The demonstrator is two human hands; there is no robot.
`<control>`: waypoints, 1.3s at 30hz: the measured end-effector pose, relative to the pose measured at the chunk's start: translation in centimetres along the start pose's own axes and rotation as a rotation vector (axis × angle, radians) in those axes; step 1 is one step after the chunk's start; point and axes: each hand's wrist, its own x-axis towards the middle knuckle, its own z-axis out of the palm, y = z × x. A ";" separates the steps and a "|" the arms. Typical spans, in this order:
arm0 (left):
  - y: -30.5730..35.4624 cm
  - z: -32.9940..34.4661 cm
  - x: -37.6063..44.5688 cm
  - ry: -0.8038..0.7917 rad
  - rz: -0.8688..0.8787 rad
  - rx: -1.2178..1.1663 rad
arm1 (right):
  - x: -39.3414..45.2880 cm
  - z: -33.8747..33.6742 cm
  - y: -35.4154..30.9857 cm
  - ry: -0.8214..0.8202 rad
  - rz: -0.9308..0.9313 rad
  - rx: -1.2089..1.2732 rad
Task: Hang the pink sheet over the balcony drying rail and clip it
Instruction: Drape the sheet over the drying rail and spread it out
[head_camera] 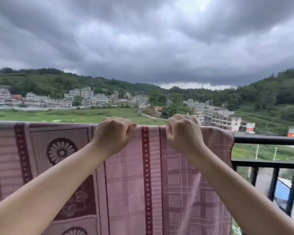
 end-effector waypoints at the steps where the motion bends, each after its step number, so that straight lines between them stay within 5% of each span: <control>1: -1.4 -0.7 -0.8 0.001 -0.034 0.022 | 0.1 1.0 -2.4 0.014 -0.057 0.034; 7: -14.9 -7.4 -10.1 -0.029 -0.367 0.330 | 0.1 6.3 -18.5 0.078 -0.299 0.207; 11: -24.5 -15.0 -19.0 -0.221 -0.629 0.524 | 0.0 9.0 -31.8 0.025 -0.400 0.301; 17: -37.4 -25.1 -27.4 -0.409 -0.776 0.692 | 2.7 11.3 -49.2 -0.026 -0.394 0.336; 22: -45.6 -26.9 -27.5 -0.384 -0.727 0.625 | 6.4 12.6 -55.4 -0.120 -0.297 0.200; 27: -51.9 -24.9 -24.2 -0.247 -0.582 0.484 | 9.7 14.6 -56.1 -0.060 -0.429 0.247; 33: -59.3 -22.6 -22.0 0.091 -0.081 0.309 | 11.3 14.8 -55.0 -0.054 -0.536 0.312; 36: -60.5 -23.5 -21.5 0.010 0.084 0.295 | 12.2 14.5 -55.6 -0.116 -0.485 0.232; 39: -60.8 -24.8 -19.4 -0.089 -0.001 0.326 | 14.5 13.6 -56.8 -0.187 -0.391 0.159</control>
